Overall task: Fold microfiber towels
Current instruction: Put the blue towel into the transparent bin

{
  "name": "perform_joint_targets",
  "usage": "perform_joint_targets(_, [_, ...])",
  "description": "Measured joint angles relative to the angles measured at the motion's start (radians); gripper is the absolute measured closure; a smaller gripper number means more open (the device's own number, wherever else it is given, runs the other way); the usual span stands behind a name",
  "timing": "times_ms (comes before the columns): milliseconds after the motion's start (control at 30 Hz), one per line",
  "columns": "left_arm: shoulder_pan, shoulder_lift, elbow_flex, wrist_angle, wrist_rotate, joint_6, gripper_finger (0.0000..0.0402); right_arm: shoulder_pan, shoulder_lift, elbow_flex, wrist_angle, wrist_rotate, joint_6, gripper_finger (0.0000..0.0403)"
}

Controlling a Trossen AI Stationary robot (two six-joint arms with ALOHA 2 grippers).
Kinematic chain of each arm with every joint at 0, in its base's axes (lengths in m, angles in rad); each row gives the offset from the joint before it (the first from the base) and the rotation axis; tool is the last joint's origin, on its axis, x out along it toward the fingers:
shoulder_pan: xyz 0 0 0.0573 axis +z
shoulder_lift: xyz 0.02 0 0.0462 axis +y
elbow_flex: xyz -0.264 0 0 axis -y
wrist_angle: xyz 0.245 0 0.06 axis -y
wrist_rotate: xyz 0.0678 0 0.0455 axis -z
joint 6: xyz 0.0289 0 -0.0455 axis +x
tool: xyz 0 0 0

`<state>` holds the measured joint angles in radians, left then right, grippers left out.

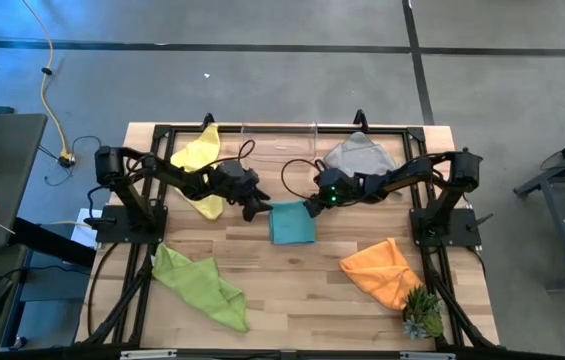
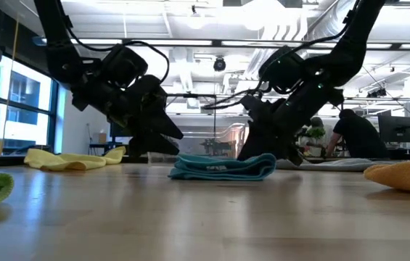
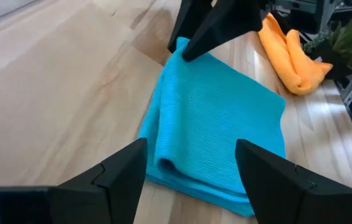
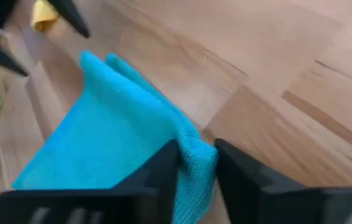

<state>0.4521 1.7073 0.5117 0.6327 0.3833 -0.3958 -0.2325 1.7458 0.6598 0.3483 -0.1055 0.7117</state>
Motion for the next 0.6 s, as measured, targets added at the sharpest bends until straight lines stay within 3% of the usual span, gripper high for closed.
perform_joint_targets(167, [0.002,0.0,0.006,-0.007,0.011,0.07,0.0169,0.009,0.0,-0.001,0.09,0.006,-0.192,0.0395])
perform_joint_targets(433, [-0.03,0.0,0.1,-0.103,0.053,0.182,0.0169,0.071,0.0,-0.001,0.268,0.032,-0.566,0.0392])
perform_joint_targets(600, [-0.055,0.0,0.172,-0.231,-0.018,0.301,0.0169,0.117,-0.001,-0.001,0.327,0.08,-0.773,0.0399])
